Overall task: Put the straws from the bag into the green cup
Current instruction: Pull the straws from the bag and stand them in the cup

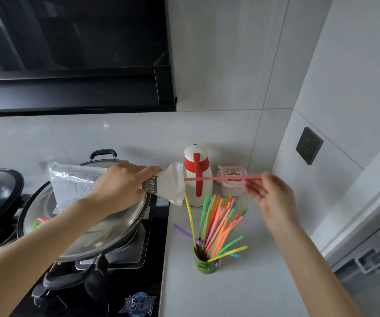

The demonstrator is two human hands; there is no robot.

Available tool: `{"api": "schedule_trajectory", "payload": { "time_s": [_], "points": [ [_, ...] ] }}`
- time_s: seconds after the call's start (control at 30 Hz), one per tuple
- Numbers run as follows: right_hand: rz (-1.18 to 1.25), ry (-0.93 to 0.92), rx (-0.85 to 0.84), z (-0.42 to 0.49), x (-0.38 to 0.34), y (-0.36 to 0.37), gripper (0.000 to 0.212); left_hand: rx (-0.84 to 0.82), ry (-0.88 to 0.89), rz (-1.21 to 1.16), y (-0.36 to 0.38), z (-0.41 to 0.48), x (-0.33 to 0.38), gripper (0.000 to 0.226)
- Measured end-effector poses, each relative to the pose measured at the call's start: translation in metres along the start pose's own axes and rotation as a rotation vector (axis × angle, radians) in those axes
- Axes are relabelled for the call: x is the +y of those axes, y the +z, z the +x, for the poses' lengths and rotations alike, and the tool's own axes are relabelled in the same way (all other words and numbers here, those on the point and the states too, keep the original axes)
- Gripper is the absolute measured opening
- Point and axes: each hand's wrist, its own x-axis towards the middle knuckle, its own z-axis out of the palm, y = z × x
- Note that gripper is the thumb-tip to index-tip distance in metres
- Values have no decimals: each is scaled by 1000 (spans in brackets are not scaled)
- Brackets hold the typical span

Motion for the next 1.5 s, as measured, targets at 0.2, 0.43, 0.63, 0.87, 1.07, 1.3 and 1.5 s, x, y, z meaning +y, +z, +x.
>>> {"api": "schedule_trajectory", "payload": {
  "time_s": [0.2,0.43,0.63,0.87,1.07,1.3,1.5],
  "points": [
    [-181,-251,302,25,-31,-49,23,-19,12,95,-7,-16,-2,67],
    [-960,-600,-274,-5,22,-10,15,-43,-92,96,-5,-15,-4,59],
    [-1604,-706,-452,-10,66,5,10,9,-108,83,-9,-17,1,56],
    [-2125,-683,-612,-14,59,34,42,48,-177,44,-8,-20,-4,53],
    [-2037,-888,-392,-30,69,46,13,81,-212,44,-10,-28,-11,53],
    [-2075,-782,-829,-58,174,58,30,76,-250,84,-12,-38,-30,52],
    [-2181,-227,-622,-6,278,52,20,99,-272,64,-7,-46,-40,50]
  ]
}}
